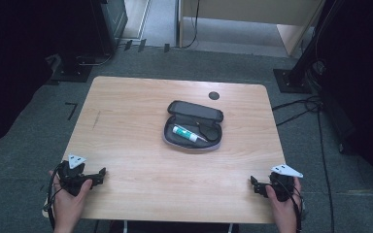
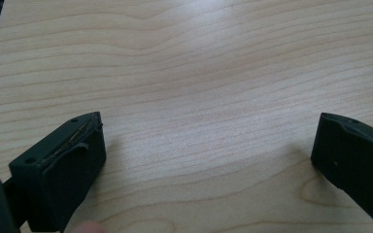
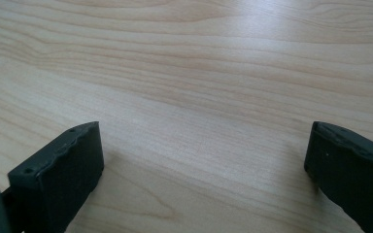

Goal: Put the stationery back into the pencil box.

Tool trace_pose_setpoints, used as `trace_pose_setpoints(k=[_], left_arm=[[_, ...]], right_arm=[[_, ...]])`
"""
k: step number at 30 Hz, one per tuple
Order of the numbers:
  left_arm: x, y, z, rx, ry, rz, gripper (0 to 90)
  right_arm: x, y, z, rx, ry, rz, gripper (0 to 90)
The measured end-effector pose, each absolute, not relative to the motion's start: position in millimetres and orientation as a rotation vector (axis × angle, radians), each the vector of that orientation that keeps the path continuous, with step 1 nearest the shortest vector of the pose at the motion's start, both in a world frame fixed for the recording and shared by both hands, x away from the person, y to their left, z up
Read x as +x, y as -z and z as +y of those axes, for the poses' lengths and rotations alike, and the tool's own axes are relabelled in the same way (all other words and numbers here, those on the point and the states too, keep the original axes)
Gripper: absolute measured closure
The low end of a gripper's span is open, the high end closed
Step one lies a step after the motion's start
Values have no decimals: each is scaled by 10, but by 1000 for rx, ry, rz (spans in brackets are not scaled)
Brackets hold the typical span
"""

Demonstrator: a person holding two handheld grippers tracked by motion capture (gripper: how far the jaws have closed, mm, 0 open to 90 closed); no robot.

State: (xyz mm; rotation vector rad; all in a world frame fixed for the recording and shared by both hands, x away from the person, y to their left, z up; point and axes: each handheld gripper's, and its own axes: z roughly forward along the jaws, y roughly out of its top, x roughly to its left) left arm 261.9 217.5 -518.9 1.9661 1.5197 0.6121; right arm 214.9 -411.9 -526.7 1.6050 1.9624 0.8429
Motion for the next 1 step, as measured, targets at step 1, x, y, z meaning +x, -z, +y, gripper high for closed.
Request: trace_pose_setpoints(k=[1], left_arm=[[2612,5189,2169,1959,-617,1531,0]], right_arm=[[2153,5267,-4113,1614,-840,1951,4]])
